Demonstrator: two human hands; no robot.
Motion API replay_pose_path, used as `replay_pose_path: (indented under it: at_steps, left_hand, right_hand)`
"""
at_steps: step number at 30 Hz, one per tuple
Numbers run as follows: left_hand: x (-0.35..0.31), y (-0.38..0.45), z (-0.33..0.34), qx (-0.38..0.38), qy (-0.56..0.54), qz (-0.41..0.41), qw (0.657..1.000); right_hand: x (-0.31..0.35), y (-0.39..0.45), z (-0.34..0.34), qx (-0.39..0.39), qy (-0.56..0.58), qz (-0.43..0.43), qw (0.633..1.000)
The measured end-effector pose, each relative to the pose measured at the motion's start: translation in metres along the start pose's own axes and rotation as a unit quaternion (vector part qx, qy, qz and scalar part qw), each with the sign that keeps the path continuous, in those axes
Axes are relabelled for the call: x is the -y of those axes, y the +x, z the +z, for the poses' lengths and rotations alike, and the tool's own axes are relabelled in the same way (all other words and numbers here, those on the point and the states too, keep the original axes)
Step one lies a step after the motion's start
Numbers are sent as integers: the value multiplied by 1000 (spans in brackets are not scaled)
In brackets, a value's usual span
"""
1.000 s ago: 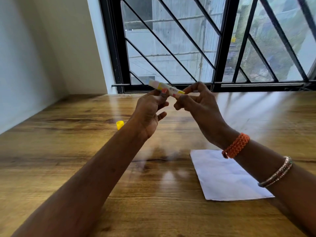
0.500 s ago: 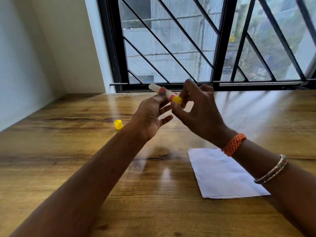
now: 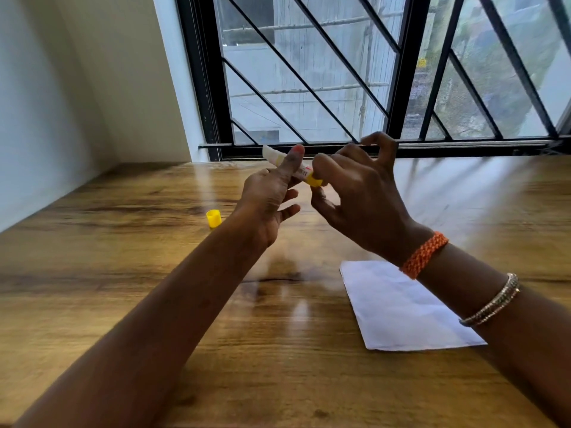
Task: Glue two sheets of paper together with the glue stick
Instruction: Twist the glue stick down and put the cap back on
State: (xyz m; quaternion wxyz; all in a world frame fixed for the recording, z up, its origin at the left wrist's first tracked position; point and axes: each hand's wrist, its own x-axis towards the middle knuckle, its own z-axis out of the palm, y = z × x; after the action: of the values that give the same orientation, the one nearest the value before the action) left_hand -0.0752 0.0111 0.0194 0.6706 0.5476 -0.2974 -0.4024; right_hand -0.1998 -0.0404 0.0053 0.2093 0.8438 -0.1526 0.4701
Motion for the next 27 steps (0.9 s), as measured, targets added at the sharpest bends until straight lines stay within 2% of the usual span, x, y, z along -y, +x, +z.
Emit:
replay_pose_path:
  at_steps: [5, 10, 13, 15, 18, 20, 23, 27]
  left_hand:
    - [0, -1, 0, 97, -60, -11, 993]
    - [-3, 1, -2, 110, -81, 3, 991]
    - [-2, 1, -3, 67, -38, 13, 997]
    - [-2, 1, -4, 37, -16, 16, 999]
    - [-4, 1, -5, 23, 6, 20, 1000]
    - [-5, 1, -5, 37, 9, 16, 999]
    - [-4, 1, -5, 65, -12, 8, 998]
    - [-4, 0, -4, 107, -43, 30, 993]
  right_hand:
    - [2, 1, 3, -9, 151, 127, 980]
    - [0, 3, 8, -4, 234, 208, 950]
    - [2, 3, 9, 17, 273, 217, 937]
    - [3, 3, 9, -4, 267, 190, 945]
    - [2, 0, 9, -23, 151, 106, 983]
    - [-1, -1, 7, -20, 114, 85, 990]
    - [0, 0, 6, -23, 171, 123, 977]
    - [3, 5, 8, -5, 310, 229, 923]
